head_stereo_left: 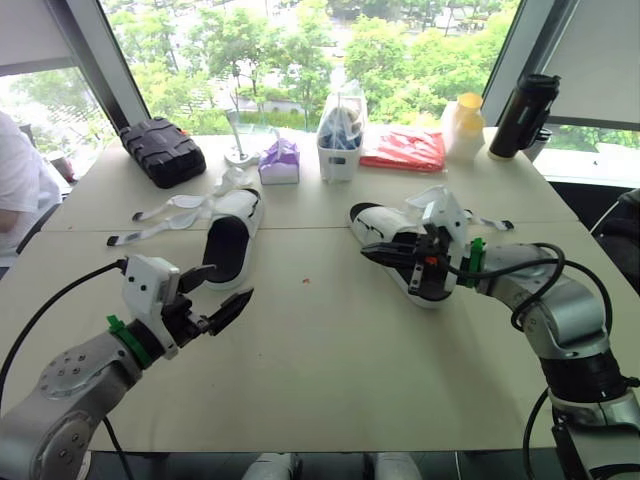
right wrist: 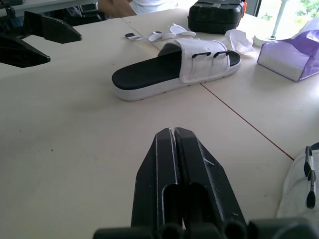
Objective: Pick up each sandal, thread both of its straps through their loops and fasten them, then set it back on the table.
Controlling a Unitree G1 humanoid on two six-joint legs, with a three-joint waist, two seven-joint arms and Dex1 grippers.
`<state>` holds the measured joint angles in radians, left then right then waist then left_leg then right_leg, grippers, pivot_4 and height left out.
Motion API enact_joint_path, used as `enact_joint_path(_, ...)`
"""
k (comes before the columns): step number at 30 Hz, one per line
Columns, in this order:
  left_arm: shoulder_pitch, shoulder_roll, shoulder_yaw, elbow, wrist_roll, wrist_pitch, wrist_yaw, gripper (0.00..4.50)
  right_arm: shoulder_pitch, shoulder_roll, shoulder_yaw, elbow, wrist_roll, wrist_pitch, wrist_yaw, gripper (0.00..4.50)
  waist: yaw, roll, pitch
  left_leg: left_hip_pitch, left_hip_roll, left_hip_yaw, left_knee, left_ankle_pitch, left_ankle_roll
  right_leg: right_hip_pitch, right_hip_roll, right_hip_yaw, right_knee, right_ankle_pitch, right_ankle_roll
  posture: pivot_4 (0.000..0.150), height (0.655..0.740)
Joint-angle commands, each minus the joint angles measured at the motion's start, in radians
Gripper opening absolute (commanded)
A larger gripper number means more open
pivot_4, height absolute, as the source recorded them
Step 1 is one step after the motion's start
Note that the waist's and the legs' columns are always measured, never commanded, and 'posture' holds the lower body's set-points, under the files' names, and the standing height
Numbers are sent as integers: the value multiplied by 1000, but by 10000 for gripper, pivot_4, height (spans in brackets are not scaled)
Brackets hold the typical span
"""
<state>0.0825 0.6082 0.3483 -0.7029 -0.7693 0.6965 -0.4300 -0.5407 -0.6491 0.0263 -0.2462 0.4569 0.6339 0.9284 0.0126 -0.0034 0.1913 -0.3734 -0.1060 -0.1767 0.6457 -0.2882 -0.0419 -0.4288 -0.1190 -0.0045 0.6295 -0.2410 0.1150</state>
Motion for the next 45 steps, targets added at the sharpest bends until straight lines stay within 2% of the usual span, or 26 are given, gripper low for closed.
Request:
enact_joint_path(1, -2, 19, 15, -15, 7, -3, 7, 44079, -20, -12, -17, -14, 11, -5, 3, 0, 0, 0, 0, 0, 0, 0, 0, 0, 0, 0, 0, 0, 0, 0, 0, 1500, 7400)
enact_joint_path(6, -26, 13, 36, -10, -39, 6, 24, 44079, -18, -13, -21, -17, 8, -4, -4, 0, 0, 0, 0, 0, 0, 0, 0, 0, 0, 0, 0, 0, 0, 0, 0, 1500, 7400)
enact_joint_path(28, -48, 10, -9, -9, -36, 10, 40, 44079, -22, -12, -11, -12, -36, -48, -34, 0, 0, 0, 0, 0, 0, 2, 1, 0, 0, 0, 0, 1, 0, 1, 0, 1500, 7400)
enact_joint_path(31, -48, 10, -13, -7, -34, 8, 39, 45000, -57, -6, -7, 62, -141, -158, -96, 9268, -1, 0, 0, 0, 0, 2, 1, 0, 0, 0, 0, 1, 0, 1, 0, 1500, 7400)
enact_joint_path(34, -50, 12, -13, -2, -32, 6, 35, 45000, -87, -36, 34, 166, -307, -354, -149, 23642, -1, 0, 0, 0, 0, 3, 1, 0, 0, -1, 0, 2, 0, 2, 0, 1500, 7400)
enact_joint_path(38, -55, 16, -13, 6, -30, 3, 29, 45000, -120, -70, 70, 272, -451, -548, -187, 43860, -1, 0, 0, 0, 0, 4, 1, 1, -2, -1, 0, 2, 0, 2, 0, 1500, 7400)
enact_joint_path(45, -51, 18, -19, 5, -23, 1, 16, 45000, -189, -145, 143, 444, -640, -827, -190, 44560, -6, 0, 0, 1, 0, 6, 1, 2, -4, -1, 0, 4, 0, 2, 1, 1500, 7400)
